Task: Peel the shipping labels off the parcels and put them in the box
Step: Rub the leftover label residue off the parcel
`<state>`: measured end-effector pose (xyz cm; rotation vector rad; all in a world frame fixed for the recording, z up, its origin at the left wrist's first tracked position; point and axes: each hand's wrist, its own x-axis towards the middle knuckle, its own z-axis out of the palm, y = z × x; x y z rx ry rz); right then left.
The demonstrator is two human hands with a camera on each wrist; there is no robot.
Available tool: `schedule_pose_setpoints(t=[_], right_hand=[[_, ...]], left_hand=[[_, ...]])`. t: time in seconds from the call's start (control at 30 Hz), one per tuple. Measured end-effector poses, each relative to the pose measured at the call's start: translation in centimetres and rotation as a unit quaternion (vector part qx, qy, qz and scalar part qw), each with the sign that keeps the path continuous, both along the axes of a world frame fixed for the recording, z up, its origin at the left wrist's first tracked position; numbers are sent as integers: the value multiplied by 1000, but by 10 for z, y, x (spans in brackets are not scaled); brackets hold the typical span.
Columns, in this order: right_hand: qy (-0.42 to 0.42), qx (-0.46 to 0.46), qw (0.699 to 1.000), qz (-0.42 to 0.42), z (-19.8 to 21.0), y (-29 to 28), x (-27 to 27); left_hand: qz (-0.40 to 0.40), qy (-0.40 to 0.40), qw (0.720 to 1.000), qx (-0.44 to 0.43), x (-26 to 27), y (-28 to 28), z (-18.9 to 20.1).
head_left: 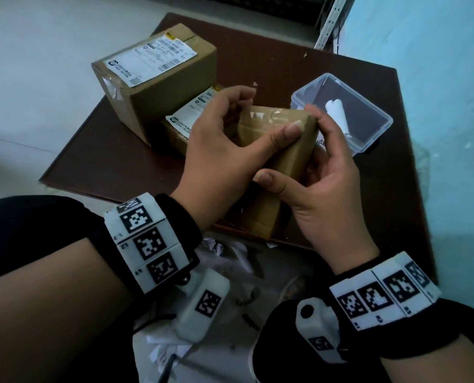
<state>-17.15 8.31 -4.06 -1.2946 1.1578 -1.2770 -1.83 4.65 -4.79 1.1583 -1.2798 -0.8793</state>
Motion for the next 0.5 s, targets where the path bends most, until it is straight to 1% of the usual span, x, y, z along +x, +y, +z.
schedule_pose_setpoints(t=[0.07,0.13,0.3,0.4,0.5], right_hand=[[-20,6,1000,-4,1,0,1],[-48,18,999,-9,0,-1,2],[-105,57,993,-24,-2,-5,1],[-127,60,989,-37,-2,-7,-1],[-117,66,990,-40,-1,-7,-3]], left_hand=[[-20,19,999,28,-1,-1,2],[-37,31,998,33,-1,-1,3],[-49,83,994,58,-1,-3,4],[-56,48,992,100,0,-4,6],[-104,20,983,153,-2,-1,9]])
